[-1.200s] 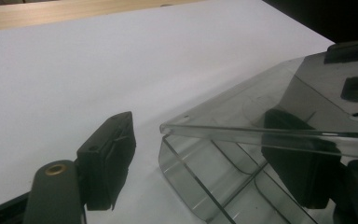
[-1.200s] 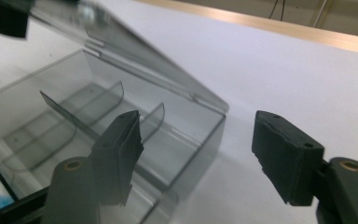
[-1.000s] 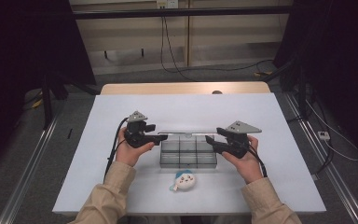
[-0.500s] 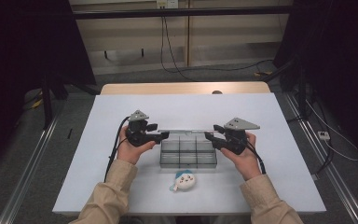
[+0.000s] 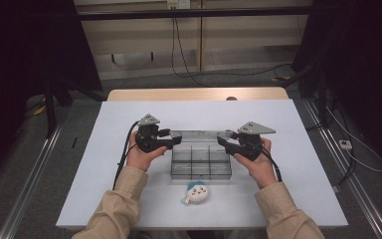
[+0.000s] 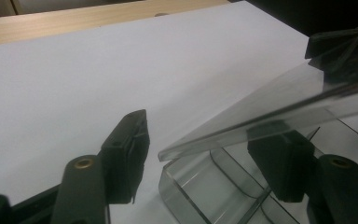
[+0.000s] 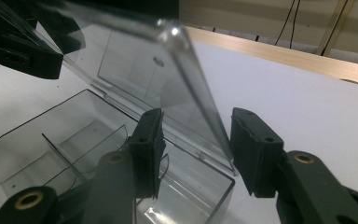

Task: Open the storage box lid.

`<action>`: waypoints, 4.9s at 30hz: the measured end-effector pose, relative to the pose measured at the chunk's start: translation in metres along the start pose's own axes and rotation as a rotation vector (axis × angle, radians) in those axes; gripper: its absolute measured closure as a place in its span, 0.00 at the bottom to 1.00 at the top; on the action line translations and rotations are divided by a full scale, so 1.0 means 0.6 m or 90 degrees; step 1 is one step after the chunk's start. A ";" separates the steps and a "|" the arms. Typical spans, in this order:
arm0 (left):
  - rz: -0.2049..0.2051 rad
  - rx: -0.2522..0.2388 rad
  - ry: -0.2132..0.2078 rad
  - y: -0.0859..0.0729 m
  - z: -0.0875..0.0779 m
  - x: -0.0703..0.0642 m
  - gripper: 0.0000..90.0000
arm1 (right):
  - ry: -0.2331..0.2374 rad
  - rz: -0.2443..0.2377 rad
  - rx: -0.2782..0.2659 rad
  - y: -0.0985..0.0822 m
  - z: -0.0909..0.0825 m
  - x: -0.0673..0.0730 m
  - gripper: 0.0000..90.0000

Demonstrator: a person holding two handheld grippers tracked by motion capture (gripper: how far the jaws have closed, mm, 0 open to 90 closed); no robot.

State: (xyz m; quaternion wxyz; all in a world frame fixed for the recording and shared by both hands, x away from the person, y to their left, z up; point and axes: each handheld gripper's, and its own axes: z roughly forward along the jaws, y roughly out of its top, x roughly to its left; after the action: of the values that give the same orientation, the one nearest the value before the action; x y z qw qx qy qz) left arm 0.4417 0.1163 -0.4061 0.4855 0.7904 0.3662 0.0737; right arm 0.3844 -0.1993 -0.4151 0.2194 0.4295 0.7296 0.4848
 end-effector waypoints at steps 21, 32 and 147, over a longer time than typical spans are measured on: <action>-0.004 -0.018 0.002 0.016 0.004 0.002 0.62 | -0.015 0.004 0.005 0.012 0.018 -0.011 0.65; -0.008 -0.023 0.004 0.021 0.014 0.008 0.72 | -0.019 0.011 0.006 0.015 0.030 -0.019 0.67; -0.145 0.023 0.034 0.001 0.101 0.057 0.51 | 0.007 0.134 0.081 -0.003 0.115 -0.067 0.39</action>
State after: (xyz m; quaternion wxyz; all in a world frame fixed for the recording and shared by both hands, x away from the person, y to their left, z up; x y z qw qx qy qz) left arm 0.4955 0.0950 -0.4452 0.4666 0.7498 0.4679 0.0327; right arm 0.4562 -0.1976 -0.4505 0.1359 0.5143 0.7109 0.4601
